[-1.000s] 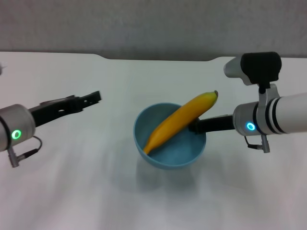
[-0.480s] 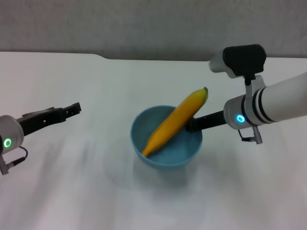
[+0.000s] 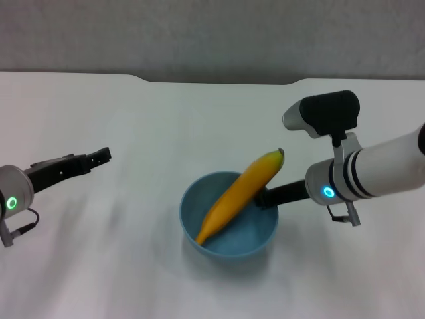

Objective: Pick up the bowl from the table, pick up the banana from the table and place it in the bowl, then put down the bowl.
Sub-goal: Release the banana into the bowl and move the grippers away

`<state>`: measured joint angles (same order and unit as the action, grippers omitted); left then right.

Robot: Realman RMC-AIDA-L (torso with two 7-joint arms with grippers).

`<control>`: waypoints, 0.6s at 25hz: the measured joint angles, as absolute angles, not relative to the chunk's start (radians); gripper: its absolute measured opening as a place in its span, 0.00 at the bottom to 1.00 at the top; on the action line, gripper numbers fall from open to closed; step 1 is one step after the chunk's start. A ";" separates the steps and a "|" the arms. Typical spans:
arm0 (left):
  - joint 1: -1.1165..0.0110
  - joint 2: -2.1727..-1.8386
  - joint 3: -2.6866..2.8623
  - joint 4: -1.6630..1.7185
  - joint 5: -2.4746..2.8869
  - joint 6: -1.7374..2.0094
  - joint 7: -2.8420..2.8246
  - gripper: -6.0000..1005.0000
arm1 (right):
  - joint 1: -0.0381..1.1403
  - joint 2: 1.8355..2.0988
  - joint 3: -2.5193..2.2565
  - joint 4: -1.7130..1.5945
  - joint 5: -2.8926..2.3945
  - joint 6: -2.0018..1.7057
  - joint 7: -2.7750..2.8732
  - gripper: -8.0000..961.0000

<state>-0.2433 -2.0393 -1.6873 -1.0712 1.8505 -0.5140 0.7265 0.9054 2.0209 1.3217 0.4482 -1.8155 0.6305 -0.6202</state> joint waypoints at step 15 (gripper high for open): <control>-0.244 -2.041 -1.682 -1.063 1.846 -0.515 0.752 0.83 | 0.850 2.015 1.299 0.497 -1.791 0.572 -0.662 0.11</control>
